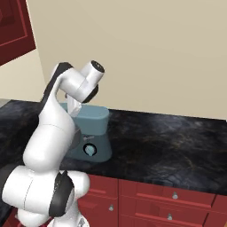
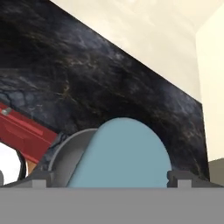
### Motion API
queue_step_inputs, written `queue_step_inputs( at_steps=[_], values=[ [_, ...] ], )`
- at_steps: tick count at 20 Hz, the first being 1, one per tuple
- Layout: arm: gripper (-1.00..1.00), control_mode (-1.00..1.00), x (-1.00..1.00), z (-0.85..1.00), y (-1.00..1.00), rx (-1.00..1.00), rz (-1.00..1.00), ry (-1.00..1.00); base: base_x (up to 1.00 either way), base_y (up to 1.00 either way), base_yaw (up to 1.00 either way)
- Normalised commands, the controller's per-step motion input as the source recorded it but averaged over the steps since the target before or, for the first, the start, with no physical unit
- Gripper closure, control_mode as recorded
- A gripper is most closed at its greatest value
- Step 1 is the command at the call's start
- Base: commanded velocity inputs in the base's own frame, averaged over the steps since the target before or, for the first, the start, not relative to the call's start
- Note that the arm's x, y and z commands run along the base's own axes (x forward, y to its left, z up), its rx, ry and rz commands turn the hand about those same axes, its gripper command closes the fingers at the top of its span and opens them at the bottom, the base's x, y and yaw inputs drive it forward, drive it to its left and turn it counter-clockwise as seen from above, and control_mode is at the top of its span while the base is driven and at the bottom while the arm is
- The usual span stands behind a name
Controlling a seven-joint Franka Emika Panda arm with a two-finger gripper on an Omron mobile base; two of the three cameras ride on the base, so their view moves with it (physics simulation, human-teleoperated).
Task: Close the stand mixer head.
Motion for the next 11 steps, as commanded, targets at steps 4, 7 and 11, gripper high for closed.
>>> queue_step_inputs(
  at_steps=[4,7,11],
  values=[
    [-1.0,-1.0,0.0,0.0,0.0,0.0,0.0,0.0,0.0,0.0,0.0],
    [-1.0,-1.0,0.0,0.0,0.0,0.0,0.0,0.0,0.0,0.0,0.0],
    [-1.0,-1.0,0.0,0.0,0.0,0.0,0.0,0.0,0.0,0.0,0.0]
  ],
)
